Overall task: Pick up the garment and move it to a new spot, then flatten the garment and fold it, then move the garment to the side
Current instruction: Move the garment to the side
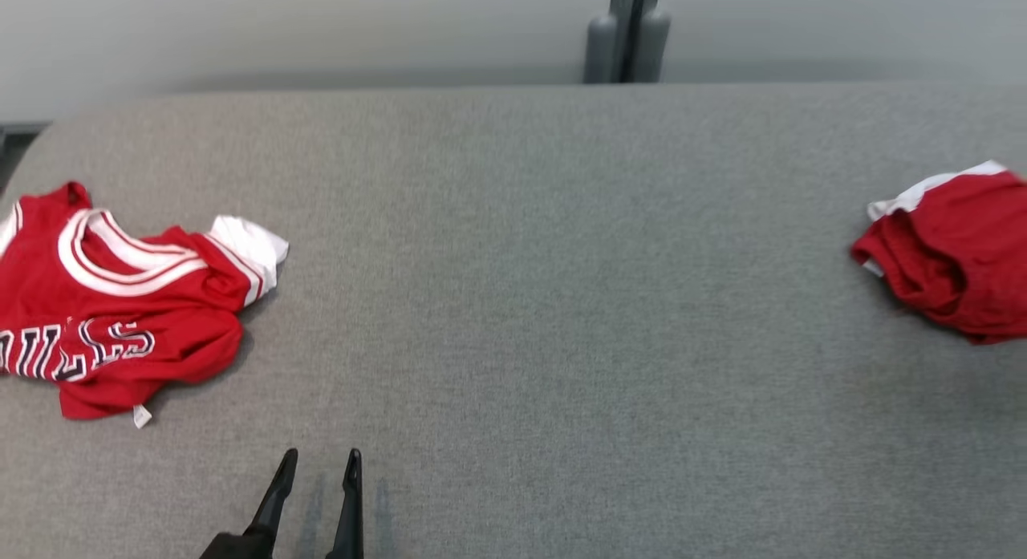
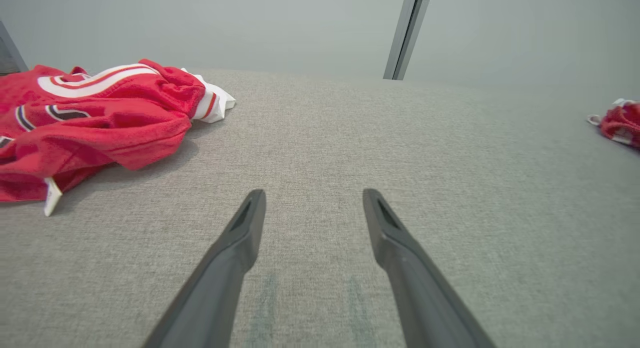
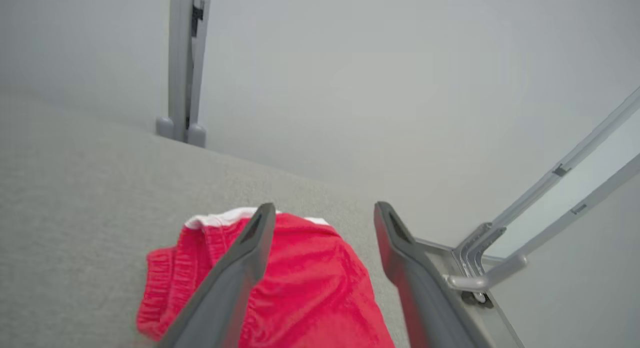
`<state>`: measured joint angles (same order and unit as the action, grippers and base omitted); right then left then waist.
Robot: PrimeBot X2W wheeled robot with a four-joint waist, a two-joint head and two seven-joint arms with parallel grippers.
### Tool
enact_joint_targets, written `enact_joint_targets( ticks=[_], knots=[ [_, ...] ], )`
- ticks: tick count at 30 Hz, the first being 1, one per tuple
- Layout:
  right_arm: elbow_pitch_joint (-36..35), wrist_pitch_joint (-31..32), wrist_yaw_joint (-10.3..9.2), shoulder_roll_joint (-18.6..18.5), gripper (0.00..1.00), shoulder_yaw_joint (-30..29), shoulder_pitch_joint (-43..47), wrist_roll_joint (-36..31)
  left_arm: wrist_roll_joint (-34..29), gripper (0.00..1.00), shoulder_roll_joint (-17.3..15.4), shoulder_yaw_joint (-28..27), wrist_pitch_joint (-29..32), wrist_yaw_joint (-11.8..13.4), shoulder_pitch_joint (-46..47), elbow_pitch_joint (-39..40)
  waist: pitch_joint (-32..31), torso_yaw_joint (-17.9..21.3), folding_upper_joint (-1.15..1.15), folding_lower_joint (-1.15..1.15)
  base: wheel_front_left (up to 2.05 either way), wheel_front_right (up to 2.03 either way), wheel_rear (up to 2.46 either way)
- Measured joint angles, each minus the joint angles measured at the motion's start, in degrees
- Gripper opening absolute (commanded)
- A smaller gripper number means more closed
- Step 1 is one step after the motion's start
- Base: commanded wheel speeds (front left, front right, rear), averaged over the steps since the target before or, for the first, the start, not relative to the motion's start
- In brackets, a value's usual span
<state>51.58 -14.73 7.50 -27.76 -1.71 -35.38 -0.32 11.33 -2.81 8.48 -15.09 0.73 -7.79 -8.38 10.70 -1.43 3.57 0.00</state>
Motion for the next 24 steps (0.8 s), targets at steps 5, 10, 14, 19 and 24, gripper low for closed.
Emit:
enact_joint_targets(
  ticks=[5,10,14,19,24],
  knots=[
    [-27.8,-0.2,0.0,8.2,1.0,-5.5,17.9,2.2,0.9,1.0,0.0,-1.0,0.0,0.7,-2.4,0.3,-5.3,1.2,0.0,0.0,0.0,0.0,0.0],
    [-43.5,-0.2,0.02,18.5,1.0,-6.7,34.6,1.7,1.6,1.0,0.0,-0.9,0.0,1.0,-2.9,0.7,-8.8,1.4,0.0,0.0,0.0,0.0,0.0],
    [-47.7,-0.2,0.0,22.9,1.0,-6.6,41.2,1.0,1.9,1.0,0.0,-1.2,0.0,1.3,-3.8,0.5,-10.5,0.9,0.0,0.0,0.0,0.0,0.0],
    [-48.6,-0.2,0.0,24.7,1.0,-5.9,46.0,1.3,2.3,1.0,0.0,-1.8,0.0,1.4,-4.1,0.7,-11.6,-0.3,0.0,0.0,0.0,0.0,0.0],
    [-48.5,-0.2,0.0,25.1,1.0,-5.2,47.1,3.9,2.3,1.0,0.0,-1.9,0.0,1.4,-4.6,0.7,-11.8,-1.0,0.0,0.0,0.0,0.0,0.0]
  ],
)
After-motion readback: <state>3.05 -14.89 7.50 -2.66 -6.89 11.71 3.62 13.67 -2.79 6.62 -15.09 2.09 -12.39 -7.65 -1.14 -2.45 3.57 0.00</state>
